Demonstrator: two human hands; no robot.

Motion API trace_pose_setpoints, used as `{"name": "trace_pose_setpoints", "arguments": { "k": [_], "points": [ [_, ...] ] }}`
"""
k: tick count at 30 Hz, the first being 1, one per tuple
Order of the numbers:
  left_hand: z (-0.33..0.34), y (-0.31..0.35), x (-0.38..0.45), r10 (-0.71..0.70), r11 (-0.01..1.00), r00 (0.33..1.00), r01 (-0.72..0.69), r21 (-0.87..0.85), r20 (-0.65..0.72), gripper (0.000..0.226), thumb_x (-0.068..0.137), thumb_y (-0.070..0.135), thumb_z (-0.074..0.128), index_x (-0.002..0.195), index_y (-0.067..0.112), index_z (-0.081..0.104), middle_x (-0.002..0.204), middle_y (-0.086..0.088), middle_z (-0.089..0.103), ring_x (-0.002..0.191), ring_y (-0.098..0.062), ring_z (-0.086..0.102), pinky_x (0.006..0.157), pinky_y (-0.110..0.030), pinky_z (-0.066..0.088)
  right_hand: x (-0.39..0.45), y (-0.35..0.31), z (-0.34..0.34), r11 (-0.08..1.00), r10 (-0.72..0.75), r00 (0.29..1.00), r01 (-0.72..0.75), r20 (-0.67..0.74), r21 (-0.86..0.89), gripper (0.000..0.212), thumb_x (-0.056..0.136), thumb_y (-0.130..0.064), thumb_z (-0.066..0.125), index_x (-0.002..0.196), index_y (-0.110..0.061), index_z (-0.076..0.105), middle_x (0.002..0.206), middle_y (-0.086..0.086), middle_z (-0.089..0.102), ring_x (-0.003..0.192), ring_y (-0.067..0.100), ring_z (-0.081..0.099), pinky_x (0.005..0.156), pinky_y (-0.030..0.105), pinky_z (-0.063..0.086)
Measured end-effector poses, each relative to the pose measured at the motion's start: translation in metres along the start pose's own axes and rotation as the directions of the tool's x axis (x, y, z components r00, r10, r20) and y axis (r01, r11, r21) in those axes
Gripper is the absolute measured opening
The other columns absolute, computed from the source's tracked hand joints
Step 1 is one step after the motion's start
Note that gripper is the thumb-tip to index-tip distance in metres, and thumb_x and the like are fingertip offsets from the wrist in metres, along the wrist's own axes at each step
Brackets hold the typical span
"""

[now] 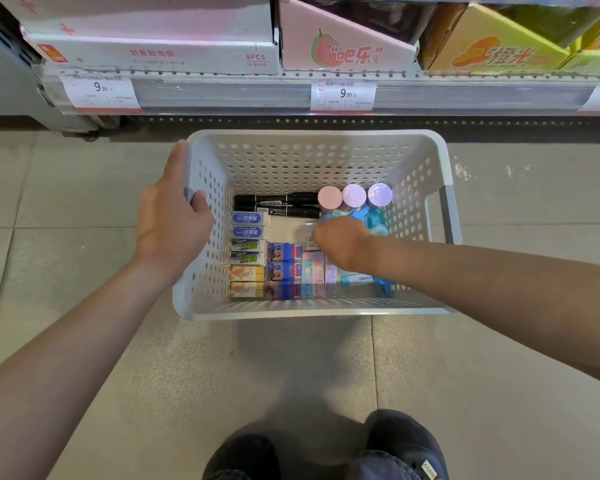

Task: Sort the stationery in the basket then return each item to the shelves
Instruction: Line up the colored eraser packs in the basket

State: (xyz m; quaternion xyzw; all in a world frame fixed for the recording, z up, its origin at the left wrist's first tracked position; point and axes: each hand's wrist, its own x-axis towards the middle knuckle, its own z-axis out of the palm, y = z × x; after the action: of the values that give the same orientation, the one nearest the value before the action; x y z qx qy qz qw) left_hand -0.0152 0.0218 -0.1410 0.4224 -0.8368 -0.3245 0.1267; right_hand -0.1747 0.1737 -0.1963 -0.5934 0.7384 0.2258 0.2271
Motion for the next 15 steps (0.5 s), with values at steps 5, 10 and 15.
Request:
{"name": "trace_pose_setpoints", "arguments": {
  "k": [5,10,15],
  "points": [
    [0.0,0.0,0.0,0.0,1.0,1.0,0.0,0.011,-0.004,0.063,0.094,0.005,0.047,0.151,0.021,0.022,0.065,-0.003,0.041,0.054,-0.013,0.039,0.052,-0.026,0.038,0.001,-0.002,-0.001,0.993,-0.033,0.999,0.03,-0.026,-0.113,0.029,0.086,0.009,0.047,0.109,-0.003,0.059,0.112,0.012,0.062,0.103,0.029,0.061,0.062,0.03,0.038],
    [-0.001,0.002,-0.001,0.001,1.0,1.0,-0.001,0.011,0.004,0.063,0.095,0.006,0.047,0.151,0.022,0.022,0.07,-0.009,0.047,0.054,-0.015,0.043,0.054,-0.035,0.046,0.004,0.0,0.013,0.981,-0.084,0.996,0.076,-0.037,-0.18,0.027,0.088,0.001,0.051,0.112,-0.011,0.058,0.108,0.007,0.063,0.096,0.026,0.063,0.059,0.03,0.038],
    [-0.001,0.001,0.001,0.003,1.0,1.0,-0.003,0.015,0.008,0.063,0.095,0.007,0.046,0.15,0.022,0.021,0.068,-0.012,0.048,0.052,-0.017,0.044,0.054,-0.042,0.05,-0.012,0.002,0.008,0.97,-0.147,0.989,0.149,0.027,-0.194,0.024,0.092,-0.006,0.05,0.114,-0.012,0.057,0.109,0.004,0.059,0.098,0.025,0.062,0.06,0.03,0.04]
  ]
}}
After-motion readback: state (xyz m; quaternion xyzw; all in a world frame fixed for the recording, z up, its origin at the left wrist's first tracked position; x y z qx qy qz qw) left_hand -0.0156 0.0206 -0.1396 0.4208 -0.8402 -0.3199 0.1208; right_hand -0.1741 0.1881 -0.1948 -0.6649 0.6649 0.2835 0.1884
